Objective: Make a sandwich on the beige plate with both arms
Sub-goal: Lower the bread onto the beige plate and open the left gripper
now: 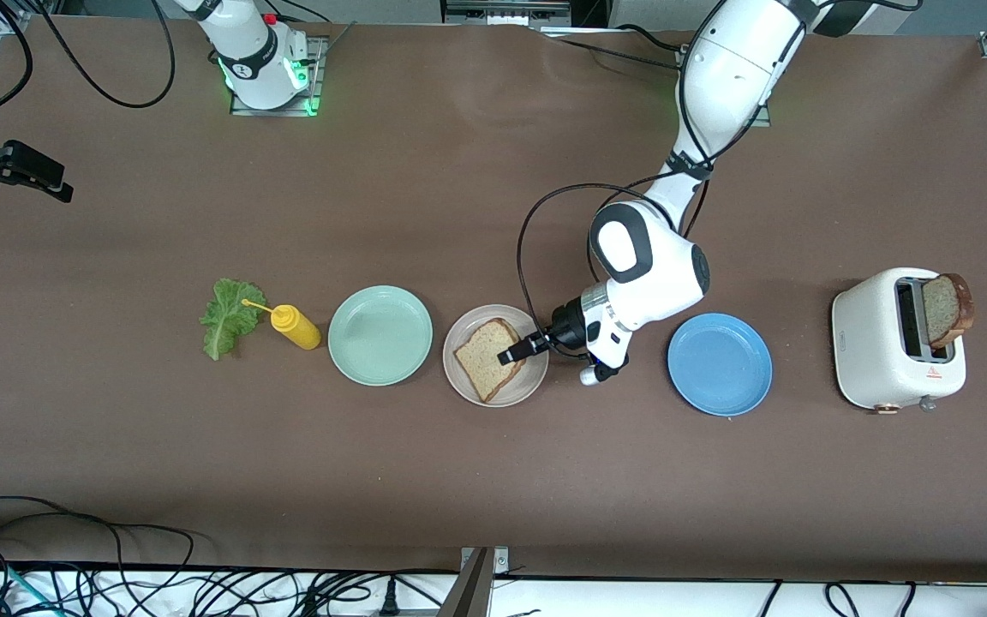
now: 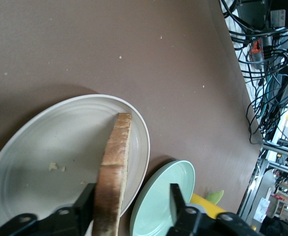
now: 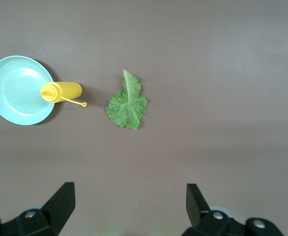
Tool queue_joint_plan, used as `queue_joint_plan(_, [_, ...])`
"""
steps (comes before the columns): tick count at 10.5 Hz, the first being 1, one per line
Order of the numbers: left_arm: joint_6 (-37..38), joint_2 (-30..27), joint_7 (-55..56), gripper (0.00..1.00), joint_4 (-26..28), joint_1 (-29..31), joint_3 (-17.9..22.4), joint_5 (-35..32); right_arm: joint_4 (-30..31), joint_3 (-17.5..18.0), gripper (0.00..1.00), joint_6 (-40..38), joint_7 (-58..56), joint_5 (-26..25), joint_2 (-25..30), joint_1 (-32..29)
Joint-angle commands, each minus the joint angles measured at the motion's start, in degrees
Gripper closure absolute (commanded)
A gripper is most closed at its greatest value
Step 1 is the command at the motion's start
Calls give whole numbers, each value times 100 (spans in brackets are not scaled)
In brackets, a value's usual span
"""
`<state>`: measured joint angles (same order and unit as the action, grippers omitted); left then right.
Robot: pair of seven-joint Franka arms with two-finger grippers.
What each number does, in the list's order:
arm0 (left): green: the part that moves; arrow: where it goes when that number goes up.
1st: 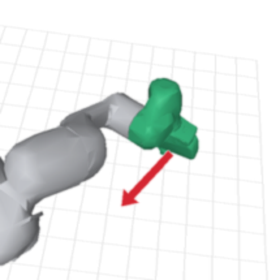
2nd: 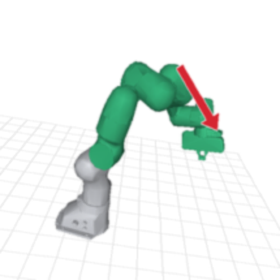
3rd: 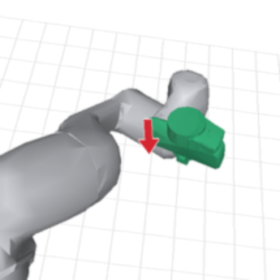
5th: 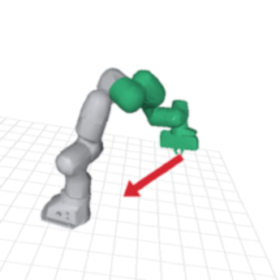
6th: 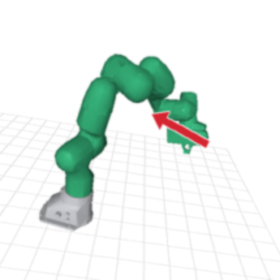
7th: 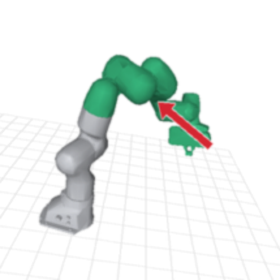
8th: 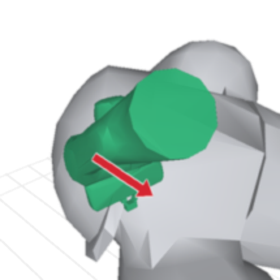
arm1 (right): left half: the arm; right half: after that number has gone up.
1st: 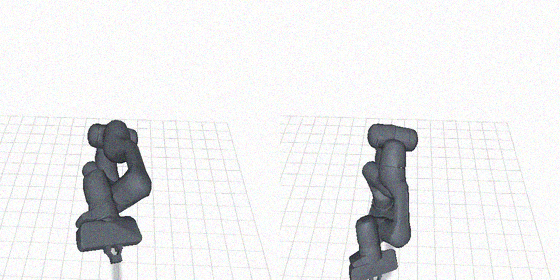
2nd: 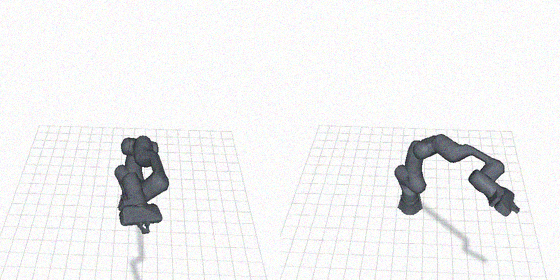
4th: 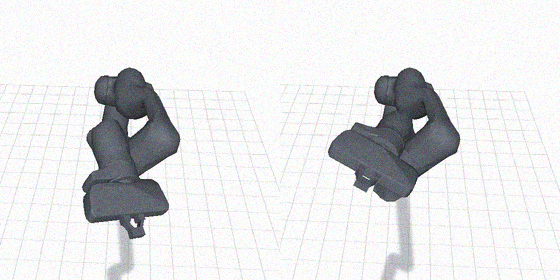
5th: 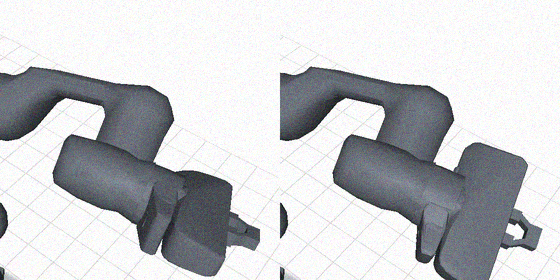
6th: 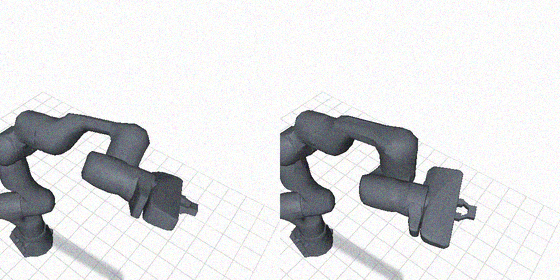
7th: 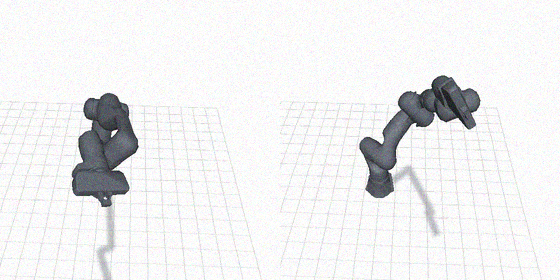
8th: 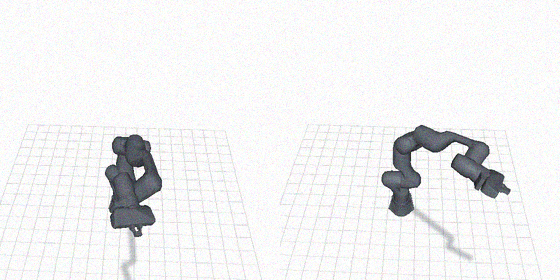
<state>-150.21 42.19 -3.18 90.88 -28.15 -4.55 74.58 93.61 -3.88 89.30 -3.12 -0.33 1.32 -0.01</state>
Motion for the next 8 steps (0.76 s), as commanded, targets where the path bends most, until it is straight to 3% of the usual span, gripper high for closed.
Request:
queue_joint_plan(1, [-43,-158,-113,0,139,37,6,-661,-71,10,0,-88,13,77,9,-8])
queue_joint_plan(4, [-26,-246,-113,0,342,256,6,-1347,-71,18,0,-79,13,86,9,-8])
queue_joint_plan(8, [27,-623,-104,0,579,529,15,-1647,-89,18,0,-96,5,130,9,-8])
